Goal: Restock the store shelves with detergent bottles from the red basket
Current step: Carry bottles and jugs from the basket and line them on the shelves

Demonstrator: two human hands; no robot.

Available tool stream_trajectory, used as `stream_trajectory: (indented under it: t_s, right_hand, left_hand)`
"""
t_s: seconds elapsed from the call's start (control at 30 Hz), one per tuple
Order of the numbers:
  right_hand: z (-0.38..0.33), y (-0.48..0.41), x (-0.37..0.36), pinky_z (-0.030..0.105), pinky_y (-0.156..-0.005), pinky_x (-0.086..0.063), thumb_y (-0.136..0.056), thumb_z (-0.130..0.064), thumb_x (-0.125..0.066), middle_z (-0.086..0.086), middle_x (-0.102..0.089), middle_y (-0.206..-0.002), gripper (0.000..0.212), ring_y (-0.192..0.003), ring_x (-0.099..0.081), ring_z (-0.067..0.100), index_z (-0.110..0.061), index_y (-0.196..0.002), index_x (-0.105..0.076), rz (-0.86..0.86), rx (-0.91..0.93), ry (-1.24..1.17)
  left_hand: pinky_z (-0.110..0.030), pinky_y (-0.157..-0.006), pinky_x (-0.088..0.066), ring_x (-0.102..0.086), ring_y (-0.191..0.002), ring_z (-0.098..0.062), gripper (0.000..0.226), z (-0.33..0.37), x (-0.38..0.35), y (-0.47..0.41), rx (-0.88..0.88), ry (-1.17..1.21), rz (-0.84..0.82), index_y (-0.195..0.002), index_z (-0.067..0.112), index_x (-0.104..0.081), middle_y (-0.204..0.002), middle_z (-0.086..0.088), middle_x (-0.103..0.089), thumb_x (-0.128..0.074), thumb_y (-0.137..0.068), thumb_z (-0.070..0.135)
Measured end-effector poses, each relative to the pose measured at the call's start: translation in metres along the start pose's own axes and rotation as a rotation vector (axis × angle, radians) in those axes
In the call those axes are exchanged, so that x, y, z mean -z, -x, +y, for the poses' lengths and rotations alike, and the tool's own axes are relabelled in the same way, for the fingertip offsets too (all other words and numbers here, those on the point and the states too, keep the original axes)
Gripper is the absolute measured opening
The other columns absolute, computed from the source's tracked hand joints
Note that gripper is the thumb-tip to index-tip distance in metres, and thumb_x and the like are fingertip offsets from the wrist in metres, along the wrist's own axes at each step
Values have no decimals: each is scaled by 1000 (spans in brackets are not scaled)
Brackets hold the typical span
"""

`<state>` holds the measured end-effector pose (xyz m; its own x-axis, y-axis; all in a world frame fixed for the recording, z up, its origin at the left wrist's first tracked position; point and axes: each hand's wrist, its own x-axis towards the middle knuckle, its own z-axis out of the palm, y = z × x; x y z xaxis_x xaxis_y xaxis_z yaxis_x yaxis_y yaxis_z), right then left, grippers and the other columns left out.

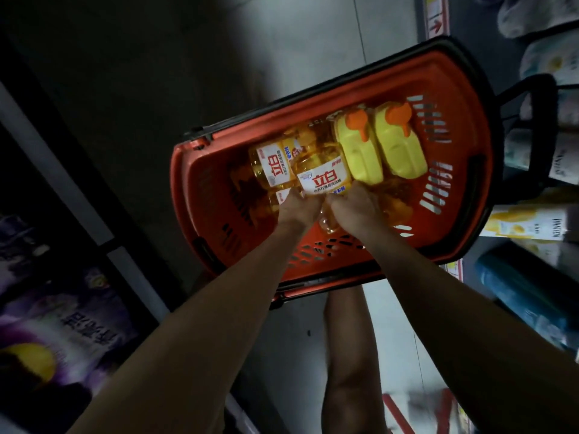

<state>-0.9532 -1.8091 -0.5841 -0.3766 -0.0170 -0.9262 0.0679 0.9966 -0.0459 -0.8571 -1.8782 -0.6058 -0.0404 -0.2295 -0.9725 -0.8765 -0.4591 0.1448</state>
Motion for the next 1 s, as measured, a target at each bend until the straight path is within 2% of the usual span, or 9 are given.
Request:
stream_trajectory:
  t_s: [0.13, 0.27, 0.37, 0.47, 0.63, 0.73, 0.83, 0.93, 1.0]
  right_hand:
    - [0, -5, -1, 38, -103, -42, -95, -40, -71, 15, -61, -142, 53, -134, -55, 36, -10, -137, -59, -15, -46, -45]
    - [2, -3, -1, 45, -110, -44, -90, -19, -64, 15, -59, -142, 49, -133, -53, 39, -12, -138, -55, -20, -69, -36]
    - [4, -5, -3, 53, -114, -43, -83, -25, -59, 17, -57, -143, 57, -135, -50, 43, -15, -139, -55, -9, -56, -35]
    - [8, -14, -13, 54, -116, -42, -92, -39, -67, 18, -53, -147, 49, -138, -48, 43, -18, -136, -59, 8, -56, -15]
    - [13, -5, -24, 50, -113, -44, -101, -54, -61, 15, -45, -147, 53, -137, -48, 39, -18, -140, -57, -5, -40, -32]
    - [20, 9, -25, 50, -112, -44, -102, -51, -61, 15, -49, -143, 50, -135, -50, 37, -16, -138, -57, 42, -14, -57]
    - [21, 27, -18, 40, -99, -46, -104, -43, -62, 14, -54, -139, 45, -129, -57, 34, -12, -136, -57, 42, -2, -145]
    - [20, 55, -7, 33, -88, -42, -105, -37, -62, 10, -60, -135, 43, -124, -61, 32, -11, -137, -52, 19, 10, -241]
    - [20, 75, 3, 33, -90, -43, -104, -37, -64, 9, -62, -135, 44, -123, -62, 32, -13, -139, -50, 7, 27, -284]
  left_hand:
    - [-41, -105, -49, -66, -121, -26, 44, -1, -3, -10, 99, 292, -77, -135, 19, -65, -124, -3, -75, -66, -94, 36]
    - [-42, -113, -42, -63, -127, -20, 44, -1, -3, -8, 140, 445, -169, -140, 25, -63, -133, 0, -72, -60, -103, 48]
    - [-51, -118, -40, -63, -129, -23, 57, -7, -2, -9, 117, 458, -189, -144, 29, -58, -138, 0, -70, -61, -97, 60]
    - [-45, -108, -48, -70, -120, -20, 56, -10, 3, -10, 92, 494, -172, -141, 27, -62, -129, 1, -75, -61, -98, 61]
    - [-59, -105, -52, -71, -120, -28, 113, -35, -4, -26, 110, 566, -141, -144, 28, -54, -127, 0, -76, -79, -53, 89]
    - [-62, -106, -51, -71, -122, -30, 103, -37, -1, -14, 55, 571, -136, -145, 28, -52, -128, -1, -76, -79, -61, 81]
    - [-60, -105, -52, -71, -120, -29, 81, -25, 9, 16, 15, 582, -156, -144, 29, -51, -125, 0, -77, -77, -79, 71]
    - [-46, -87, -61, -76, -108, -23, 54, -19, 16, 45, 2, 616, -171, -142, 24, -51, -120, -2, -78, -68, -99, 50]
    - [-41, -82, -61, -77, -106, -22, 52, -18, 21, 65, -23, 627, -182, -143, 23, -51, -120, -3, -79, -67, -100, 47]
